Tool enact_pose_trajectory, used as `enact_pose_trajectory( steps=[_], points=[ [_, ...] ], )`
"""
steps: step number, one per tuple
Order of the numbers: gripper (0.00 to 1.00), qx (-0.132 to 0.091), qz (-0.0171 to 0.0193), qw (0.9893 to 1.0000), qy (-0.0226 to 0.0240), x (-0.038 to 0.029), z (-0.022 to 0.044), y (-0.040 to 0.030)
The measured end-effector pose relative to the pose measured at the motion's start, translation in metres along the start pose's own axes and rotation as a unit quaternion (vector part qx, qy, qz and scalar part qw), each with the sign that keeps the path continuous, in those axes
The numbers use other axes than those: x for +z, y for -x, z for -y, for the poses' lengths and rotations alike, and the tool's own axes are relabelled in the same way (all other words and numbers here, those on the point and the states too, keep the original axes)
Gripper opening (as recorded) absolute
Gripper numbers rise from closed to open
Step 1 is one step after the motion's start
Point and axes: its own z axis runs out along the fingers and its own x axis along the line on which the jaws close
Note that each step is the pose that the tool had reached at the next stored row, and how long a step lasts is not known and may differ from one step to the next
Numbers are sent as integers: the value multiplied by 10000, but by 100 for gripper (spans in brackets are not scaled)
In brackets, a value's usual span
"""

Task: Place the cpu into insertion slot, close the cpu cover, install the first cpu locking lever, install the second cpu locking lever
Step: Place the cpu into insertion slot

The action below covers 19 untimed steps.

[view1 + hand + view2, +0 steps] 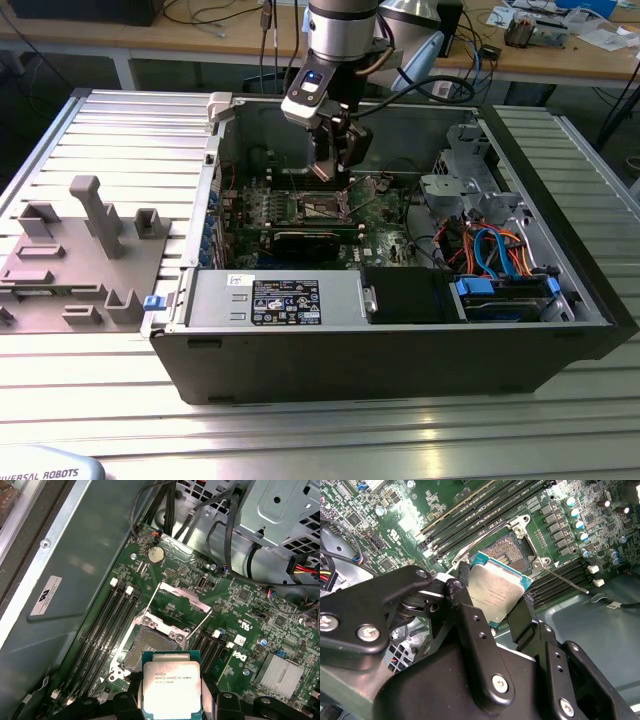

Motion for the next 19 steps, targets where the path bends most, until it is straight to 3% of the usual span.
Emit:
enact_pose_trajectory(
  steps=[19],
  points=[
    [55, 73, 1, 10000, -3, 7, 0, 0]
  ],
)
